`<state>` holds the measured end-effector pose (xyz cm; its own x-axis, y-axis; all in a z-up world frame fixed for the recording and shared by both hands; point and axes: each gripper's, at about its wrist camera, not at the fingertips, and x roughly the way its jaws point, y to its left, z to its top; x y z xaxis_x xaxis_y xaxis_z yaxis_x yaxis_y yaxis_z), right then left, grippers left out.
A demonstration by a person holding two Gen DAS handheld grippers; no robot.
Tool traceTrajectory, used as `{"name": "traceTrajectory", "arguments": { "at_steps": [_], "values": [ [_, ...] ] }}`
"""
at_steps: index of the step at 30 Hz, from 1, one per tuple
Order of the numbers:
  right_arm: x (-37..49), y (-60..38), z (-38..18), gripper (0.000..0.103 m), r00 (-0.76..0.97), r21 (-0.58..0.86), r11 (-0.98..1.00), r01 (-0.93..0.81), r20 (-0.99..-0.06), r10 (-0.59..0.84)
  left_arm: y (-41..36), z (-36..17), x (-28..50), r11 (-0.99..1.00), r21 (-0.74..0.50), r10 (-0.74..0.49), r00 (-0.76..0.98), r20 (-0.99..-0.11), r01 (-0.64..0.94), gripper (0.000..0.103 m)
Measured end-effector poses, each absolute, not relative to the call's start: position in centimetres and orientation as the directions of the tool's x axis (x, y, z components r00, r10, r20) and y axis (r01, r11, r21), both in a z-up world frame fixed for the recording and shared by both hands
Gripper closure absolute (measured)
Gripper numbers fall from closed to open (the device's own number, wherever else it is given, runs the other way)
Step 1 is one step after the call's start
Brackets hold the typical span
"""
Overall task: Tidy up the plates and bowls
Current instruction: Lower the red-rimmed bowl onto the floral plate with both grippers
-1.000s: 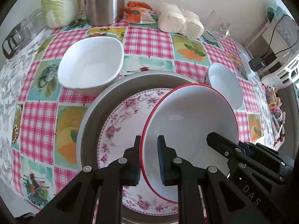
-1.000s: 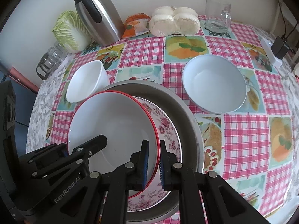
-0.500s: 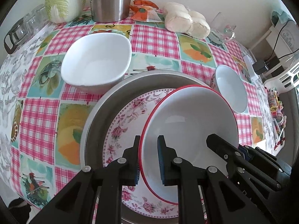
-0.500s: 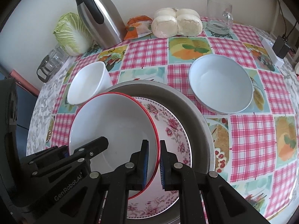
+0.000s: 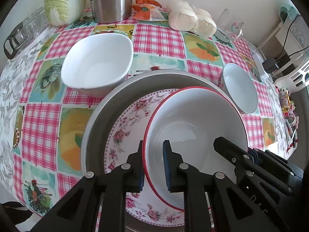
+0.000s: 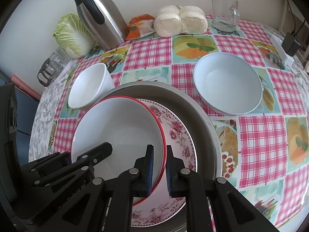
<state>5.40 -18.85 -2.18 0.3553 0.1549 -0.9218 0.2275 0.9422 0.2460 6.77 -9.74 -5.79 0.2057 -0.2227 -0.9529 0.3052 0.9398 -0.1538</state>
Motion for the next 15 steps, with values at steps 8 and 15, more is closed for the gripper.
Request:
{"name": "traceTrajectory", "arguments": {
  "at_steps": [8,15],
  "values": [
    [5.5,-18.92,-2.25,0.088,0.357,0.253,0.941,0.223,-0.92,0.162,-9.53,-5.95,6.73,0.941,-0.161,-0.227,0.203,-0.953,0.297,0.087],
    [5.48,-18.93,-2.19,0.087,0.358,0.254,0.94,0.227,-0.92,0.162,-9.33,-5.72,6.81,0.942,-0.173,-0.239,0.212,-0.947,0.289,0.084]
  ]
}}
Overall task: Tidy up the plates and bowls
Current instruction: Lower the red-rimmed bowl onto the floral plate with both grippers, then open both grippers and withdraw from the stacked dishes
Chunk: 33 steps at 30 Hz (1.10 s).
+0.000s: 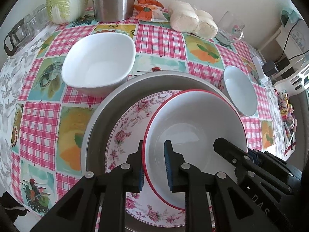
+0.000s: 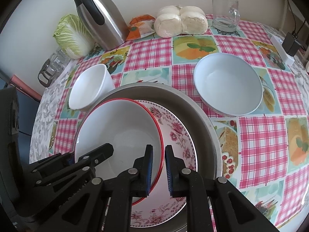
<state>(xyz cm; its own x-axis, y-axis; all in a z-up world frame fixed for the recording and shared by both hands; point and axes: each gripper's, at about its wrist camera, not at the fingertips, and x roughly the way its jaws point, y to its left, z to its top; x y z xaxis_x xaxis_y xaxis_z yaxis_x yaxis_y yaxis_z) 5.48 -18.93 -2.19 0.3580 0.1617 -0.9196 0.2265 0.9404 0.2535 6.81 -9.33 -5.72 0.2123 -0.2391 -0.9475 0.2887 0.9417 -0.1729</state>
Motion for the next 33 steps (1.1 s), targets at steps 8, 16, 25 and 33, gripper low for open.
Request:
{"name": "traceTrajectory", "arguments": {
  "at_steps": [8,16,25,33],
  "values": [
    [5.1,-19.1,-1.5,0.082,0.371,0.254,0.941,0.225,-0.915,0.158,-8.7,-5.1,6.9,0.948,-0.173,-0.238,0.238,-0.942,0.267,0.063],
    [4.4,-19.8,0.7,0.073,0.451,0.222,0.94,0.261,-0.888,0.085,-7.9,-3.8,6.9,0.956,-0.17,-0.24,0.306,-0.921,0.237,0.043],
    [4.4,-20.8,-0.3,0.028,0.431,0.205,0.929,0.308,-0.901,0.057,-5.9,-2.4,7.3,0.973,-0.178,-0.221,0.389,-0.894,0.143,0.042],
    [4.3,-20.8,-0.2,0.006,0.449,0.212,0.928,0.307,-0.892,0.055,-4.1,-2.4,7.8,0.987,-0.15,-0.162,0.429,-0.889,0.062,0.023]
  ]
}}
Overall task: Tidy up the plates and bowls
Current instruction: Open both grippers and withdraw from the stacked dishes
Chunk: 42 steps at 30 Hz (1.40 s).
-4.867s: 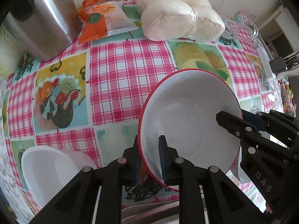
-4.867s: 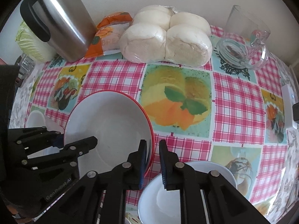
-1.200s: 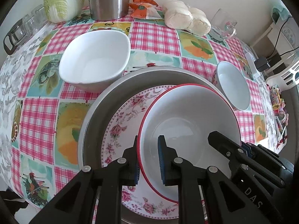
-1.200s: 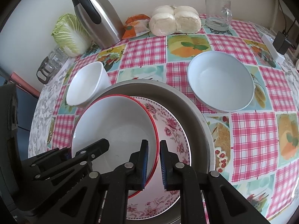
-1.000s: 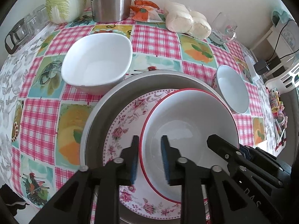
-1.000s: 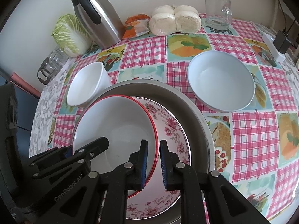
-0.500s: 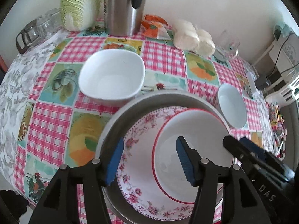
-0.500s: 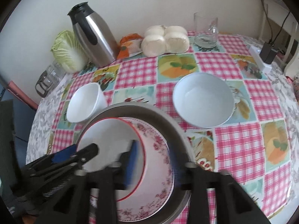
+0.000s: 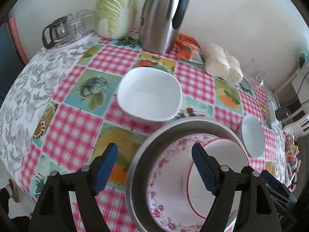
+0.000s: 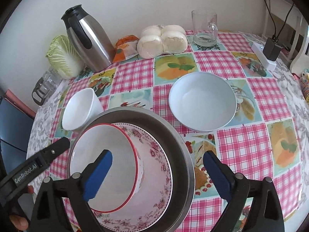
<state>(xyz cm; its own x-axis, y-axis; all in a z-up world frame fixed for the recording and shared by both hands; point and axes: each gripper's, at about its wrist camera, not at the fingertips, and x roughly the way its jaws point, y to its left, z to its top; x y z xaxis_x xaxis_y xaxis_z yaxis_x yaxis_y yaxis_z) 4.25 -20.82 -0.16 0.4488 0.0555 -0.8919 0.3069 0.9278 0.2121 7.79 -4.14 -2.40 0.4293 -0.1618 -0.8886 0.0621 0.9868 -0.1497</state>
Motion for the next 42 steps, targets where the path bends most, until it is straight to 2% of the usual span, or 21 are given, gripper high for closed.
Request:
{"name": "traceTrajectory", "arguments": {
  "at_steps": [3,7,12,29,39,42],
  "values": [
    [4.3,-20.6,-0.2,0.004,0.448,0.206,0.931,0.301,-0.892,0.052,-3.9,-2.6,7.9,0.99,-0.129,-0.139,0.433,-0.891,0.053,0.019],
    [4.2,-20.5,-0.1,0.0,0.46,0.205,0.933,0.294,-0.887,0.05,-3.5,-2.6,7.9,0.996,-0.083,-0.087,0.469,-0.879,0.029,0.001],
    [4.2,-20.6,0.0,0.0,0.468,0.198,0.935,0.295,-0.883,0.039,-2.9,-2.3,7.9,0.999,-0.038,-0.037,0.503,-0.863,0.008,0.0],
    [4.2,-20.2,-0.3,0.0,0.471,0.161,0.943,0.291,-0.882,0.005,-1.7,-0.8,9.4,0.995,-0.1,-0.095,0.567,-0.818,0.022,0.0],
    [4.0,-20.0,0.4,0.0,0.517,0.196,0.929,0.315,-0.856,0.005,0.2,-0.8,11.0,0.996,-0.086,-0.08,0.572,-0.816,0.016,0.0],
    [4.1,-20.0,0.9,0.0,0.532,0.229,0.922,0.311,-0.846,0.031,1.2,-0.9,11.5,0.991,-0.136,-0.114,0.575,-0.81,0.005,0.0]
  ]
}}
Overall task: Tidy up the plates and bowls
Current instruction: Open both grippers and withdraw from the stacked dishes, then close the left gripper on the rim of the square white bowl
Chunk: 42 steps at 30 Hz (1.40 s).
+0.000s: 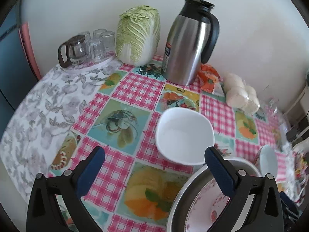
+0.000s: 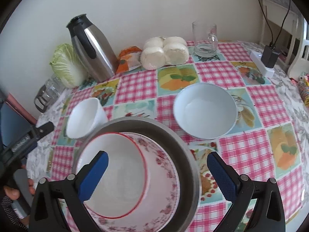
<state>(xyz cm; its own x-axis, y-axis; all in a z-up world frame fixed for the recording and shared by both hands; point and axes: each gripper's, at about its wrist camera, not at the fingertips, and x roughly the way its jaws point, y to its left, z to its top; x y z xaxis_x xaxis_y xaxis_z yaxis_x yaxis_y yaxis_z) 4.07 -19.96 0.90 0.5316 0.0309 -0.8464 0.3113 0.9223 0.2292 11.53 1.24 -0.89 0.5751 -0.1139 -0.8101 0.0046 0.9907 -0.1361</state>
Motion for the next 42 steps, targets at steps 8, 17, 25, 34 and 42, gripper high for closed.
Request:
{"name": "traceTrajectory", "arguments": {
  "at_steps": [8,17,25,34,42],
  "values": [
    [5.4,-18.3,2.8,0.0,0.546,0.209,0.932,0.297,-0.838,0.014,3.3,-3.1,13.3,0.973,-0.224,-0.156,0.56,-0.814,-0.055,0.0],
    [10.0,-15.9,5.6,0.0,0.527,0.25,0.94,0.233,-0.845,0.094,3.9,-3.4,14.9,0.958,-0.288,-0.225,0.581,-0.782,-0.017,0.0],
    [13.5,-13.6,7.2,0.0,0.506,0.195,0.948,0.25,-0.861,0.044,3.9,-3.6,15.9,0.965,-0.262,-0.215,0.562,-0.799,-0.004,0.0],
    [16.9,-12.6,4.2,0.012,0.414,0.119,0.94,0.319,-0.91,-0.026,3.9,-5.7,17.5,0.943,-0.332,-0.274,0.501,-0.821,-0.028,0.018],
    [19.0,-11.0,0.7,0.039,0.342,0.092,0.947,0.308,-0.94,-0.02,3.6,-6.7,18.9,0.93,-0.367,-0.315,0.47,-0.825,-0.02,0.026]
  ]
}}
